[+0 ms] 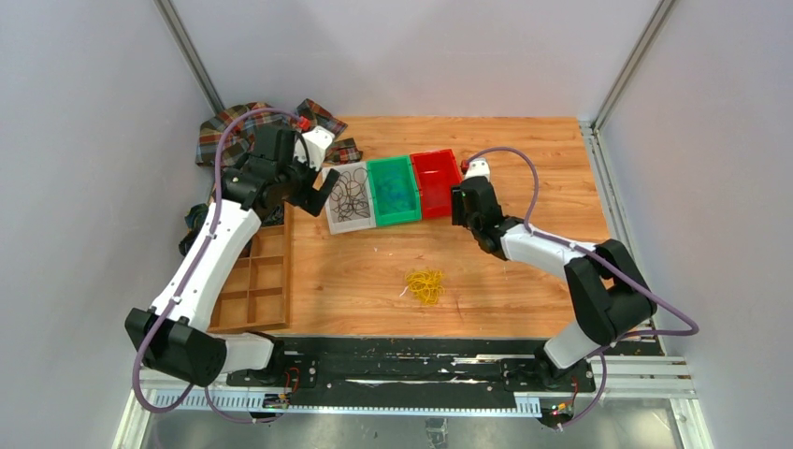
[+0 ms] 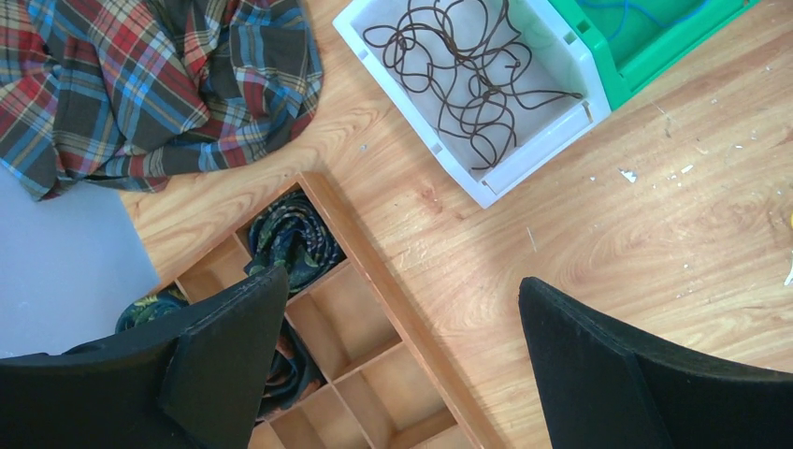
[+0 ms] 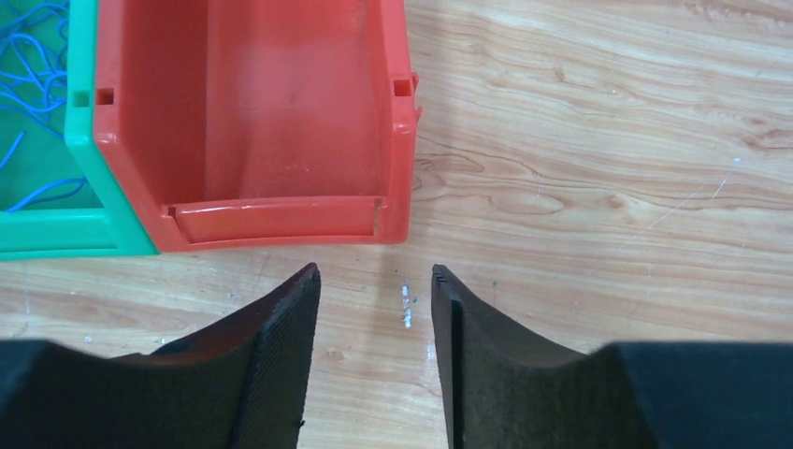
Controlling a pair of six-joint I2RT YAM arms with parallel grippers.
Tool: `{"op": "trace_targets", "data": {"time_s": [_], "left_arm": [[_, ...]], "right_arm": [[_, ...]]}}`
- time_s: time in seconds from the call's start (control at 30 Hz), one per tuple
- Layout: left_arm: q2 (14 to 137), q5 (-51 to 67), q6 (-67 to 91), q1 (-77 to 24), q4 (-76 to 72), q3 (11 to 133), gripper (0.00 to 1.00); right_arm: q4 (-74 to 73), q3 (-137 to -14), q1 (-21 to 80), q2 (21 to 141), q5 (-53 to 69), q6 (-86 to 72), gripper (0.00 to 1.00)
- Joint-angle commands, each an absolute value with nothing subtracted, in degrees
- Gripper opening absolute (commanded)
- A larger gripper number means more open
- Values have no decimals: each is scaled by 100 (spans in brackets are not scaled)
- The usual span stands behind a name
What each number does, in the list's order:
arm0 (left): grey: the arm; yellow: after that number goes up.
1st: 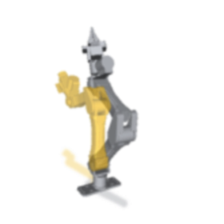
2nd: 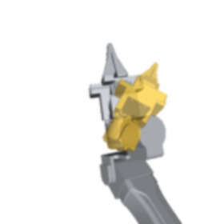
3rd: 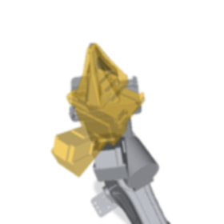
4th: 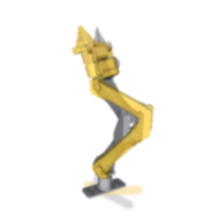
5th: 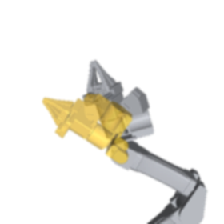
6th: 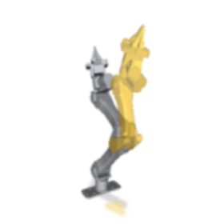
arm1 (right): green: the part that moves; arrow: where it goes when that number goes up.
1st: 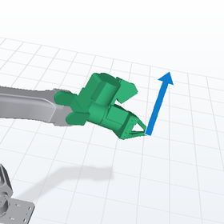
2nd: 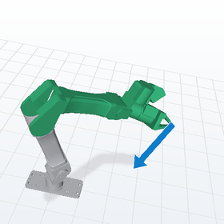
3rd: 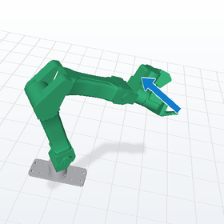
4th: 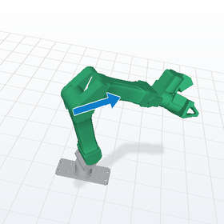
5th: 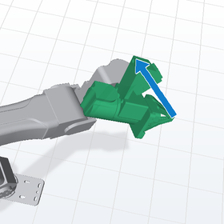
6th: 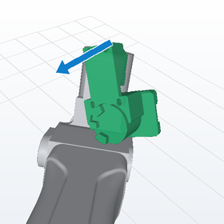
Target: Untangle the cables
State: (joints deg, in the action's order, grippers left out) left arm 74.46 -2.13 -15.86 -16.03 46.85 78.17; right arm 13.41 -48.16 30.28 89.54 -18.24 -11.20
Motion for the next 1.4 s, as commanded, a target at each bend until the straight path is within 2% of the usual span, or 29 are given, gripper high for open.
{"op": "trace_targets", "data": {"time_s": [0.0,0.07,0.13,0.33,0.5,0.63,0.77,0.93,1.07,1.17,1.37], "left_arm": [[7193,-99,-1552,-1600,4725,7684,98],[7194,-128,-1539,-1600,4726,7644,98],[7203,-127,-1556,-1600,4721,7631,98],[7148,51,-1666,-1597,4722,7679,98],[7252,2,-1681,-1596,4900,7891,98],[7201,127,-1688,-1599,4924,7835,98],[7200,143,-1755,-1600,4931,7836,98],[7106,212,-1888,-1599,4931,7783,98],[6983,356,-2003,-1599,4945,7657,98],[6961,391,-2097,-1604,4998,7608,98],[7013,424,-2188,-1601,5019,7603,98]], "right_arm": [[1409,-4995,3057,8994,-2147,-1038,54],[1336,-5277,2955,9179,-2126,-982,61],[1199,-5579,2819,9396,-2010,-940,64],[1082,-6292,2593,10150,-1835,-841,62],[966,-6489,2616,10508,-1615,-968,48],[1273,-6014,2701,10284,-1704,-1142,35],[1530,-5547,2811,9982,-1843,-1230,18],[1562,-5321,2962,9764,-1897,-1151,6],[1526,-5163,3029,9548,-2021,-1212,11],[1322,-5096,3109,9392,-2307,-1413,10],[573,-4961,3265,9266,-2957,-2714,13]]}}
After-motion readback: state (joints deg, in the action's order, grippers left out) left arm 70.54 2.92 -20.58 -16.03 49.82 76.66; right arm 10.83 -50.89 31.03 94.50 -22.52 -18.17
